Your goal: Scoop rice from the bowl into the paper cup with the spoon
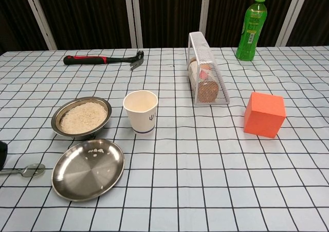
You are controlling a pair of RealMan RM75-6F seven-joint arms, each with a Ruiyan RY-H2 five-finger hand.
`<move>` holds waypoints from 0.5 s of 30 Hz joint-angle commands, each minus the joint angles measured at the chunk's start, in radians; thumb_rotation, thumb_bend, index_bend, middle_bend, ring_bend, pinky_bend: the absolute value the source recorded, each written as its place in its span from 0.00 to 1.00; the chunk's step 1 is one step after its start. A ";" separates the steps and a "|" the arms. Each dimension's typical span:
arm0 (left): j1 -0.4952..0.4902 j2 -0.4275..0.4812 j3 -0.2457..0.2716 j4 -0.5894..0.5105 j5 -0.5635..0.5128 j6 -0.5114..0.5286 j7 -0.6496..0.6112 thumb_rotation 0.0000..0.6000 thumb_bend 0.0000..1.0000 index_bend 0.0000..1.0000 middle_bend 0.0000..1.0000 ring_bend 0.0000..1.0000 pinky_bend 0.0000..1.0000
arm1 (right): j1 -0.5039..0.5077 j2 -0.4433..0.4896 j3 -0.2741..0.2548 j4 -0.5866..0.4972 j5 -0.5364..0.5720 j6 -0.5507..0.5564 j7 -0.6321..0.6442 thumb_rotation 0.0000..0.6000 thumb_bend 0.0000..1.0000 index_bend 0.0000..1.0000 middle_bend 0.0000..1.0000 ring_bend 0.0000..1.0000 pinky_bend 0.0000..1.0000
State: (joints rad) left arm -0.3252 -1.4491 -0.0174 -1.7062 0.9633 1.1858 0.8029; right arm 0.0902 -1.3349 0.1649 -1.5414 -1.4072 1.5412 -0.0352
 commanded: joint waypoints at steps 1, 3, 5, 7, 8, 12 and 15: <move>-0.003 -0.002 0.002 0.001 -0.004 -0.001 0.001 1.00 0.43 0.48 1.00 1.00 1.00 | 0.000 -0.001 0.000 0.000 0.000 0.001 0.000 1.00 0.38 0.00 0.00 0.00 0.00; -0.005 -0.003 0.003 0.002 -0.008 0.000 0.002 1.00 0.43 0.48 1.00 1.00 1.00 | -0.001 -0.002 0.001 0.000 0.000 0.002 0.000 1.00 0.38 0.00 0.00 0.00 0.00; -0.006 -0.004 0.004 0.004 -0.013 -0.001 0.003 1.00 0.43 0.48 1.00 1.00 1.00 | -0.001 -0.002 0.001 0.000 0.000 0.003 0.001 1.00 0.38 0.00 0.00 0.00 0.00; -0.008 -0.004 0.006 0.006 -0.018 -0.002 0.004 1.00 0.43 0.48 1.00 1.00 1.00 | -0.001 -0.003 0.002 0.001 0.000 0.004 0.000 1.00 0.38 0.00 0.00 0.00 0.00; -0.009 -0.005 0.006 0.006 -0.021 -0.002 0.005 1.00 0.43 0.48 1.00 1.00 1.00 | -0.001 -0.003 0.002 0.001 0.000 0.004 0.000 1.00 0.38 0.00 0.00 0.00 0.00; -0.014 -0.006 0.011 0.008 -0.029 0.000 0.006 1.00 0.43 0.48 1.00 1.00 1.00 | -0.001 -0.004 0.002 0.001 0.000 0.005 0.000 1.00 0.38 0.00 0.00 0.00 0.00; -0.017 -0.008 0.014 0.012 -0.034 0.001 0.007 1.00 0.43 0.50 1.00 1.00 1.00 | -0.001 -0.006 0.003 0.002 0.001 0.006 0.001 1.00 0.38 0.00 0.00 0.00 0.00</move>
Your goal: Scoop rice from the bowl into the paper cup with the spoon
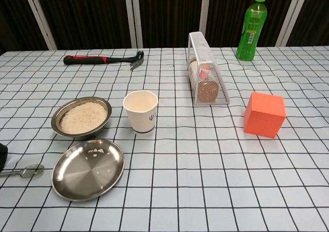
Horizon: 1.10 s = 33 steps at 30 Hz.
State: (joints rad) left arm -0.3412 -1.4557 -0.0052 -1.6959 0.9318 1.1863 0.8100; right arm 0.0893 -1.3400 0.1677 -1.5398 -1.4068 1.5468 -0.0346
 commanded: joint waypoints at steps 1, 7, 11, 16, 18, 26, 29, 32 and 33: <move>-0.002 -0.002 0.003 0.002 -0.005 0.002 -0.002 1.00 0.44 0.51 1.00 1.00 1.00 | -0.001 -0.001 0.001 0.001 0.000 0.002 0.000 1.00 0.38 0.00 0.00 0.00 0.00; -0.006 0.001 0.006 -0.005 0.011 0.014 -0.013 1.00 0.46 0.53 1.00 1.00 1.00 | -0.001 -0.002 0.001 0.001 -0.001 0.004 -0.002 1.00 0.38 0.00 0.00 0.00 0.00; -0.011 0.024 0.005 -0.039 0.046 0.036 -0.014 1.00 0.46 0.53 1.00 1.00 1.00 | -0.001 -0.002 0.001 0.000 -0.002 0.006 -0.003 1.00 0.38 0.00 0.00 0.00 0.00; -0.026 0.074 -0.003 -0.102 0.069 0.057 0.012 1.00 0.47 0.53 1.00 1.00 1.00 | -0.001 -0.001 0.001 -0.001 -0.003 0.006 -0.005 1.00 0.38 0.00 0.00 0.00 0.00; -0.038 0.103 -0.009 -0.129 0.069 0.062 0.041 1.00 0.47 0.53 1.00 1.00 1.00 | -0.001 -0.001 0.001 -0.002 -0.003 0.006 -0.006 1.00 0.38 0.00 0.00 0.00 0.00; -0.124 0.236 -0.063 -0.241 -0.046 0.027 0.182 1.00 0.49 0.54 1.00 1.00 1.00 | -0.002 -0.001 0.002 -0.003 -0.001 0.006 -0.006 1.00 0.38 0.00 0.00 0.00 0.00; -0.168 0.265 -0.091 -0.254 -0.103 0.008 0.231 1.00 0.49 0.54 1.00 1.00 1.00 | -0.003 -0.002 0.003 -0.002 0.001 0.007 -0.005 1.00 0.38 0.00 0.00 0.00 0.00; -0.223 0.280 -0.124 -0.255 -0.171 -0.014 0.279 1.00 0.49 0.54 1.00 1.00 1.00 | -0.004 -0.004 0.004 -0.001 0.001 0.010 -0.004 1.00 0.38 0.00 0.00 0.00 0.00; -0.233 0.281 -0.129 -0.253 -0.182 -0.016 0.290 1.00 0.49 0.54 1.00 1.00 1.00 | -0.004 -0.004 0.004 -0.001 0.001 0.010 -0.004 1.00 0.38 0.00 0.00 0.00 0.00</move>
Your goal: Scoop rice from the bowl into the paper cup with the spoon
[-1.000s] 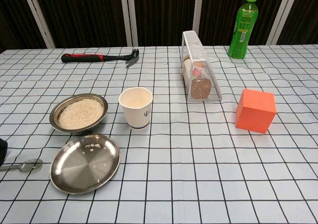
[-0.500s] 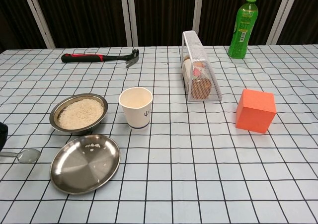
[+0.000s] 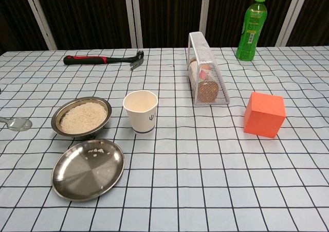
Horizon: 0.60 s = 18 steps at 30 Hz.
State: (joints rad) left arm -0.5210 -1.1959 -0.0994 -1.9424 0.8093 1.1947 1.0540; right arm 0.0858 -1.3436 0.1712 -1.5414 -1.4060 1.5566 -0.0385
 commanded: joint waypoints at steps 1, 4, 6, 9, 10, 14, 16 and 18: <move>-0.075 0.024 -0.042 -0.002 -0.081 -0.032 0.069 1.00 0.49 0.54 1.00 1.00 1.00 | -0.001 -0.001 0.000 0.001 0.000 0.001 0.001 1.00 0.38 0.00 0.00 0.00 0.00; -0.141 0.022 -0.060 0.016 -0.151 -0.047 0.145 1.00 0.49 0.54 1.00 1.00 1.00 | -0.002 -0.003 0.002 0.001 0.000 0.006 0.003 1.00 0.38 0.00 0.00 0.00 0.00; -0.173 0.017 -0.067 0.026 -0.190 -0.053 0.181 1.00 0.49 0.54 1.00 1.00 1.00 | -0.003 -0.005 0.002 0.002 0.000 0.009 0.004 1.00 0.38 0.00 0.00 0.00 0.00; -0.240 0.000 -0.076 0.049 -0.271 -0.063 0.254 1.00 0.49 0.54 1.00 1.00 1.00 | -0.005 -0.007 0.004 0.004 -0.002 0.015 0.005 1.00 0.38 0.00 0.00 0.00 0.00; -0.251 -0.004 -0.075 0.054 -0.283 -0.064 0.268 1.00 0.49 0.54 1.00 1.00 1.00 | -0.005 -0.008 0.004 0.004 -0.002 0.016 0.005 1.00 0.38 0.00 0.00 0.00 0.00; -0.324 -0.042 -0.059 0.097 -0.347 -0.054 0.363 1.00 0.49 0.54 1.00 1.00 1.00 | -0.009 -0.011 0.005 0.004 -0.006 0.028 0.005 1.00 0.38 0.00 0.00 0.00 0.00; -0.343 -0.061 -0.053 0.115 -0.367 -0.046 0.385 1.00 0.49 0.54 1.00 1.00 1.00 | -0.010 -0.012 0.006 0.003 -0.007 0.033 0.004 1.00 0.38 0.00 0.00 0.00 0.00; -0.367 -0.087 -0.046 0.143 -0.388 -0.036 0.409 1.00 0.49 0.54 1.00 1.00 1.00 | -0.012 -0.014 0.007 0.003 -0.008 0.038 0.002 1.00 0.38 0.00 0.00 0.00 0.00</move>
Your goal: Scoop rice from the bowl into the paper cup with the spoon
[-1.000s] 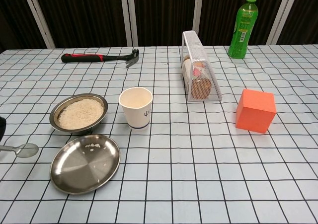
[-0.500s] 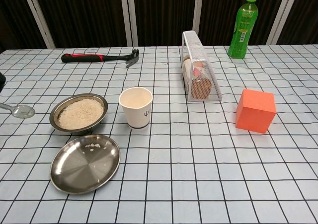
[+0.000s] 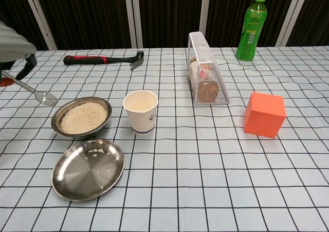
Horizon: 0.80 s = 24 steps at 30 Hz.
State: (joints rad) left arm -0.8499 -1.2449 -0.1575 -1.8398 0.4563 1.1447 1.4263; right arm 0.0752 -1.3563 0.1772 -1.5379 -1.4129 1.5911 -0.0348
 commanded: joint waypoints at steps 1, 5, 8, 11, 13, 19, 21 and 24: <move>-0.049 -0.051 0.016 0.054 -0.041 0.018 0.048 1.00 0.49 0.54 1.00 1.00 1.00 | -0.002 -0.002 0.001 -0.001 -0.002 0.006 -0.002 1.00 0.38 0.00 0.00 0.00 0.00; -0.087 -0.093 0.039 0.107 -0.053 0.027 0.096 1.00 0.49 0.54 1.00 1.00 1.00 | -0.003 -0.005 0.003 -0.001 -0.002 0.011 -0.004 1.00 0.38 0.00 0.00 0.00 0.00; -0.110 -0.120 0.055 0.143 -0.051 0.028 0.122 1.00 0.49 0.54 1.00 1.00 1.00 | -0.004 -0.007 0.005 -0.001 -0.002 0.014 -0.005 1.00 0.38 0.00 0.00 0.00 0.00; -0.129 -0.151 0.064 0.179 -0.062 0.032 0.137 1.00 0.49 0.54 1.00 1.00 1.00 | -0.006 -0.010 0.006 0.000 -0.002 0.018 -0.005 1.00 0.38 0.00 0.00 0.00 0.00; -0.139 -0.163 0.070 0.195 -0.067 0.034 0.147 1.00 0.50 0.54 1.00 1.00 1.00 | -0.006 -0.011 0.006 0.000 -0.002 0.020 -0.005 1.00 0.38 0.00 0.00 0.00 0.00; -0.169 -0.197 0.091 0.243 -0.062 0.028 0.170 1.00 0.50 0.54 1.00 1.00 1.00 | -0.007 -0.012 0.008 0.000 -0.006 0.026 -0.006 1.00 0.38 0.00 0.00 0.00 0.00; -0.176 -0.205 0.095 0.251 -0.060 0.027 0.172 1.00 0.50 0.54 1.00 1.00 1.00 | -0.008 -0.012 0.008 0.001 -0.006 0.027 -0.006 1.00 0.38 0.00 0.00 0.00 0.00; -0.191 -0.217 0.115 0.263 -0.041 0.024 0.190 1.00 0.49 0.54 1.00 1.00 1.00 | -0.008 -0.013 0.009 0.002 -0.007 0.028 -0.004 1.00 0.38 0.00 0.00 0.00 0.00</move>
State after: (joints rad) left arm -1.0357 -1.4575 -0.0491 -1.5814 0.4087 1.1702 1.6102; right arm 0.0672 -1.3693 0.1862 -1.5365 -1.4195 1.6188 -0.0393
